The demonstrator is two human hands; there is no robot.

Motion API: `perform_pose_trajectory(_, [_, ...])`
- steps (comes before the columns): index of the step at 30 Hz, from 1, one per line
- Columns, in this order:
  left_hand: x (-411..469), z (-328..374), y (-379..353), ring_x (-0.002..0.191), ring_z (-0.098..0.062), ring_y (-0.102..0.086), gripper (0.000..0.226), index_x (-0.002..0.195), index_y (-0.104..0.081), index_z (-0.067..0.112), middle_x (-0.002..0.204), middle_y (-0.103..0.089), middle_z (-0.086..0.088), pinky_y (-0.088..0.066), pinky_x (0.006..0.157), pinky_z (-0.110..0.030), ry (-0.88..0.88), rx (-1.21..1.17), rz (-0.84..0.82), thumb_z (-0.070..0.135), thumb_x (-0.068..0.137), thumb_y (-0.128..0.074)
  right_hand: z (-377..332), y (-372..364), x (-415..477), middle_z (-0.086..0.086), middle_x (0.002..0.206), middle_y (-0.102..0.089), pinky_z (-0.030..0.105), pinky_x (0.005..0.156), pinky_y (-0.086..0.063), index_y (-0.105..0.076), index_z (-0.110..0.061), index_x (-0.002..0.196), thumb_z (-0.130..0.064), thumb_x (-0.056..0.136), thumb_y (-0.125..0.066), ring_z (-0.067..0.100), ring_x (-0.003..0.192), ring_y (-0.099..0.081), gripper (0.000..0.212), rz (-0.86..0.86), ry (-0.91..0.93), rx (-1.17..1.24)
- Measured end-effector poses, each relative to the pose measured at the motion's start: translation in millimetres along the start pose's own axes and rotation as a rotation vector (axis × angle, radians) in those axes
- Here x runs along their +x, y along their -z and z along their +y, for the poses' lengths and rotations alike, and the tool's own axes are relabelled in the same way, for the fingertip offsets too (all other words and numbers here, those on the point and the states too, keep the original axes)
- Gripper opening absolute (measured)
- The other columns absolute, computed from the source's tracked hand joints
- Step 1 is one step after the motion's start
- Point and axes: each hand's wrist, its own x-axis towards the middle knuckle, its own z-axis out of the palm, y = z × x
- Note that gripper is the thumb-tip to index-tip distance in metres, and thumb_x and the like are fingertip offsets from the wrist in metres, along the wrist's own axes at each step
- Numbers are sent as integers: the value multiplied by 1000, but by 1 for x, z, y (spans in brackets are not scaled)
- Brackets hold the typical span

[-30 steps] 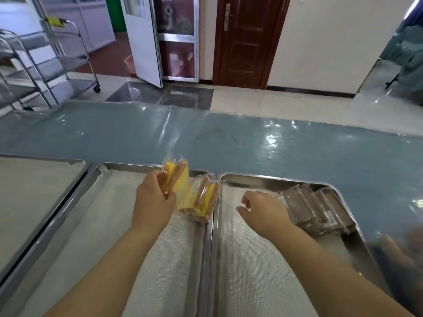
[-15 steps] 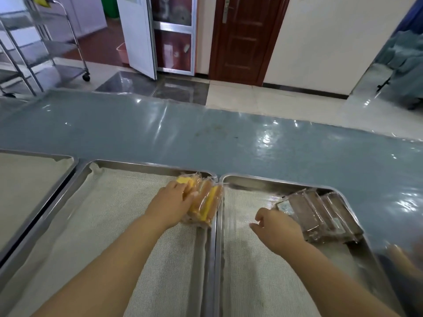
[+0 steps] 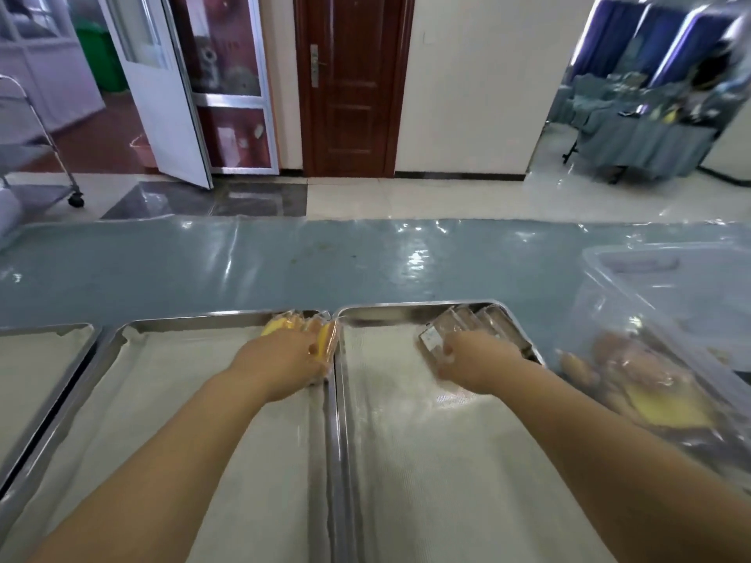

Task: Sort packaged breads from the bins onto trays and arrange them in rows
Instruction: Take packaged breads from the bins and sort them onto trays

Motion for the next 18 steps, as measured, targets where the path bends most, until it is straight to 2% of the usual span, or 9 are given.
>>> perform_pose_trajectory(2, [-7,15,5,112,-22,-50,20,88,-53,25,108,-51,3,-39,87,-33,-64,40,45,44,92,-49,15,13,-20,3,123,-58,37,95,-39,-50,-21,128,-47,93,-47,25,113,-51,44,16,-13,11])
perform_pose_trajectory(4, [-10,30,11,95,-17,-53,21,86,-54,28,103,-57,6,-39,83,-32,-104,46,69,49,90,-50,31,27,-40,1,137,-50,38,100,-38,-40,-25,140,-45,90,-53,26,127,-44,56,18,-7,13])
perform_pose_trajectory(6, [-14,48,20,88,-14,-55,19,90,-53,35,101,-62,9,-45,81,-33,-129,14,89,54,87,-51,51,40,-57,-3,119,-57,35,93,-44,-51,-27,127,-46,85,-61,24,117,-52,48,35,-24,35])
perform_pose_trajectory(8, [-20,70,28,90,-12,-56,24,100,-55,37,103,-61,12,-48,83,-34,-164,-6,112,57,86,-52,74,52,-72,-6,102,-59,33,86,-47,-57,-25,109,-48,82,-65,22,104,-58,36,95,-53,74])
perform_pose_trajectory(12, [-31,126,45,91,-9,-55,28,104,-57,35,102,-59,15,-50,83,-31,-222,10,158,57,87,-51,120,78,-109,-6,108,-64,30,81,-46,-54,-26,119,-52,87,-59,15,94,-58,41,240,6,145])
perform_pose_trajectory(15, [-40,174,53,86,-4,-56,29,101,-60,36,96,-59,18,-52,81,-32,-268,-17,190,59,86,-52,161,95,-136,-12,102,-61,26,77,-43,-54,-29,118,-50,87,-60,9,86,-57,38,341,74,244])
perform_pose_trajectory(18, [-49,225,55,81,0,-57,27,98,-61,37,88,-60,20,-53,77,-30,-310,-53,221,59,84,-54,208,105,-160,-16,98,-60,28,77,-49,-56,-31,116,-51,85,-61,5,82,-58,37,418,114,242])
